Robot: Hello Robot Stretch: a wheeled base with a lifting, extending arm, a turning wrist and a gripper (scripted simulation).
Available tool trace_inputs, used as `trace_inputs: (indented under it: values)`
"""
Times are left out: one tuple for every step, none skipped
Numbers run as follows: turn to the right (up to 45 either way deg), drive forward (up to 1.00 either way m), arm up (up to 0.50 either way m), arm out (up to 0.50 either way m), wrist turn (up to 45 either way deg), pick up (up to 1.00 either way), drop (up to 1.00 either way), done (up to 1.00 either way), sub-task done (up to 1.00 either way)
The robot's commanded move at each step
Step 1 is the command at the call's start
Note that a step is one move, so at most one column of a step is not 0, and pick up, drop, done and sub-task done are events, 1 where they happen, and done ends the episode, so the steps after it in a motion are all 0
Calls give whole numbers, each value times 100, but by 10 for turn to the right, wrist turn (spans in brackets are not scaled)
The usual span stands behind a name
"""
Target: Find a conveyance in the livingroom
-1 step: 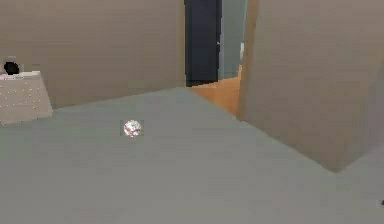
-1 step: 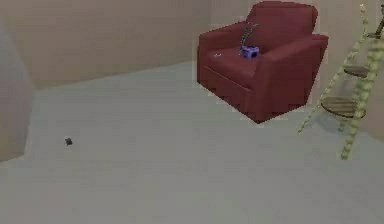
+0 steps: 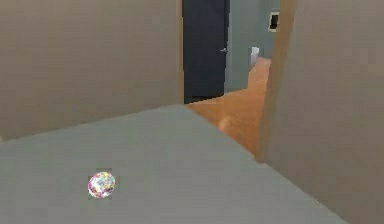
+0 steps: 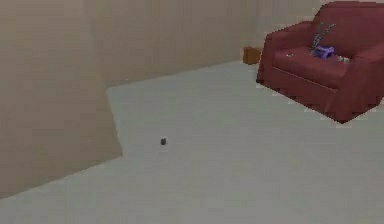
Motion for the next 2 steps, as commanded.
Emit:
trace_inputs:
  values:
    - [0,100,0,0,0,0,0,0,0]
    - [30,0,0,0,0,0,0,0,0]
